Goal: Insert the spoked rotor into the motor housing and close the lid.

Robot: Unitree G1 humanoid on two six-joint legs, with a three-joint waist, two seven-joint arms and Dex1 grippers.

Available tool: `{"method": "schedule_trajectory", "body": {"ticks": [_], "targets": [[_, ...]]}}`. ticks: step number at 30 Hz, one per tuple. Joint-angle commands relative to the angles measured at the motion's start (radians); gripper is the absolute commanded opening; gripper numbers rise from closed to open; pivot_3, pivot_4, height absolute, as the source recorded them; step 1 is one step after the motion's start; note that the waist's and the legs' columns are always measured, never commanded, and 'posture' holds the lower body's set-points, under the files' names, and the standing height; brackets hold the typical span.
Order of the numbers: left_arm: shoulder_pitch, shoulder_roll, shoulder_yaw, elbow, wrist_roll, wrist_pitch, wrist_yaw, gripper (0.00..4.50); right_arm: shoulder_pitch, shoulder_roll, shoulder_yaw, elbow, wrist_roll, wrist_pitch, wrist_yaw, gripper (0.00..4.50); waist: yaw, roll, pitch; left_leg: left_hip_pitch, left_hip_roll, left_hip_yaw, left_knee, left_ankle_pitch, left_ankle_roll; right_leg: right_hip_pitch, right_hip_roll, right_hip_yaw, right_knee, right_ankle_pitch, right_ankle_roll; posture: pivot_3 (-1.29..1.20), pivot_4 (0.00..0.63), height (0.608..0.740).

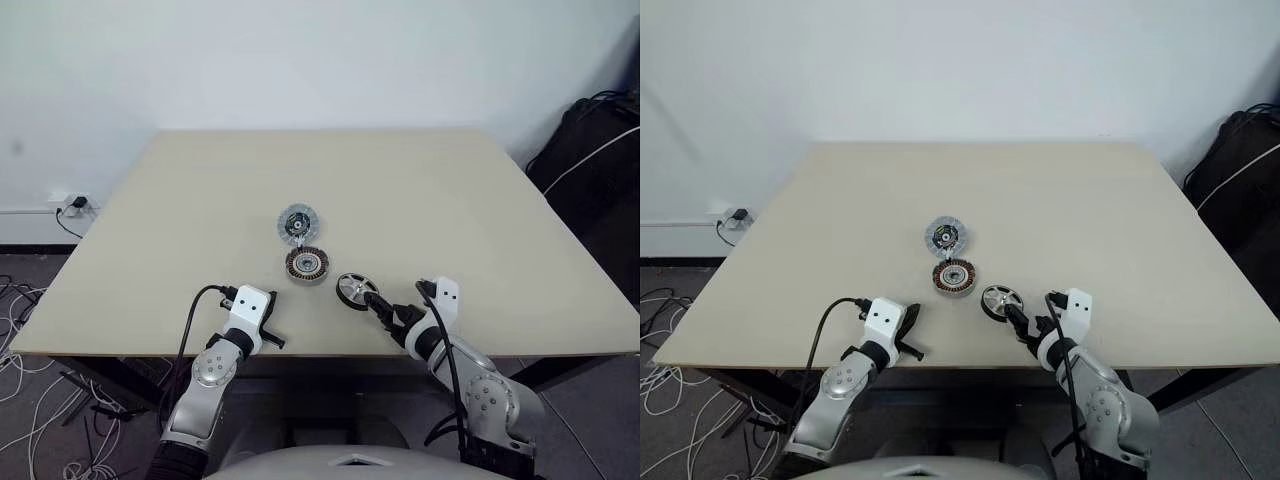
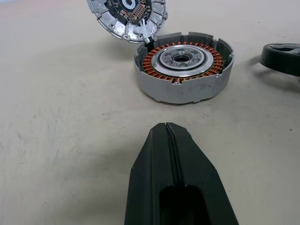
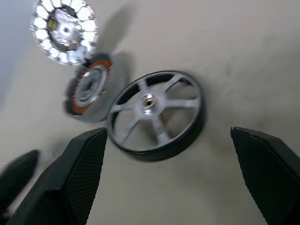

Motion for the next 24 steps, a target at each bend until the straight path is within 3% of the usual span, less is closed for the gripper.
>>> {"method": "schedule_trajectory", "body": {"ticks": [1, 9, 24], "targets": [[-0.013, 0.001, 0.003, -0.014, -0.008, -0.009, -0.006, 0.00, -0.040, 0.049, -0.063, -0.011, 0.110, 0.037, -0.034, 4.48, 0.000, 0.000, 0.000, 0.000, 0.000, 0.000, 0.000, 0.000, 0.000, 0.000, 0.000, 0.000, 0.000, 0.000, 0.000, 0.00, 0.000, 0.740], [0.000, 0.001, 0.008, -0.023, -0.009, -0.006, -0.001, 0.00, -0.116, 0.109, -0.187, 0.149, 0.331, 0.107, -0.172, 4.48, -0.002, 0.002, 0.001, 0.000, 0.000, 0.000, 0.000, 0.000, 0.000, 0.000, 0.000, 0.000, 0.000, 0.000, 0.000, 0.00, 0.000, 0.740], [0.008, 0.002, 0.010, -0.026, -0.014, -0.006, -0.003, 0.00, -0.129, 0.125, -0.180, 0.321, 0.657, 0.049, -0.330, 4.48, -0.005, 0.003, 0.002, 0.000, 0.000, 0.000, -0.001, 0.000, 0.001, 0.000, 0.000, 0.000, -0.001, 0.000, 0.000, 0.00, 0.000, 0.740]]}}
